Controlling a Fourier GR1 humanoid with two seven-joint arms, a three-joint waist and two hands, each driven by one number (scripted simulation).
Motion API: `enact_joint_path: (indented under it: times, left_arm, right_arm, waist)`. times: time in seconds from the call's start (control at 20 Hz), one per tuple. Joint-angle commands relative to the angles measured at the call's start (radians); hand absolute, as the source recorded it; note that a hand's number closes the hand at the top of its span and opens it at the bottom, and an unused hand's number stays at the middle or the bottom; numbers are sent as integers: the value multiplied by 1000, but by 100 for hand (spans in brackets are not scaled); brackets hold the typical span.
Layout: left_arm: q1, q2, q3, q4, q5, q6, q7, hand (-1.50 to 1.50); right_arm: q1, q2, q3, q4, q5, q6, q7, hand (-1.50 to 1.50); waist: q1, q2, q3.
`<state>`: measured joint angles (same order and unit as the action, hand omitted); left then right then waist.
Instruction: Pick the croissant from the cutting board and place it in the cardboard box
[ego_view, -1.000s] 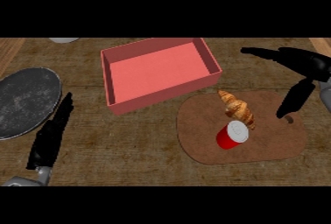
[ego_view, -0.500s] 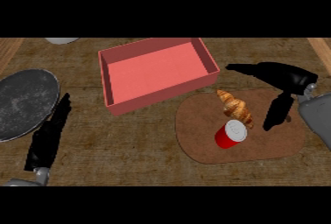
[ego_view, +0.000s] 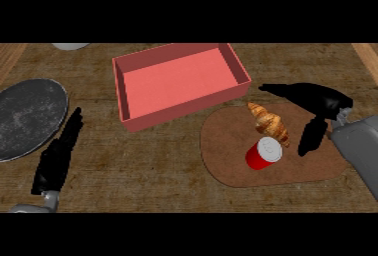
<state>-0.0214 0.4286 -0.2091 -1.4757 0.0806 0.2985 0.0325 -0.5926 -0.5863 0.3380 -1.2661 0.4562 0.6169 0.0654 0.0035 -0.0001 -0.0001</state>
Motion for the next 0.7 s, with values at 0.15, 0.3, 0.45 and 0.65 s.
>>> enact_joint_path:
  times: [0.15,0.3,0.45,0.65]
  left_arm:
    - [57,-12,44,-88,-40,-42,30,0]
    - [59,-50,52,12,-58,-63,-58,0]
    - [62,-57,66,-82,-73,-81,47,0]
    - [3,-81,107,-20,-98,-93,44,0]
  right_arm:
    - [-5,87,-50,30,107,18,4,-150]
    - [19,83,-48,104,163,-23,-99,-150]
    - [2,144,-77,89,189,1,-64,-150]
    - [52,141,-124,-12,186,62,-22,-150]
  waist:
    - [5,0,0]
    - [5,2,0]
    - [4,0,0]
    - [-2,0,0]
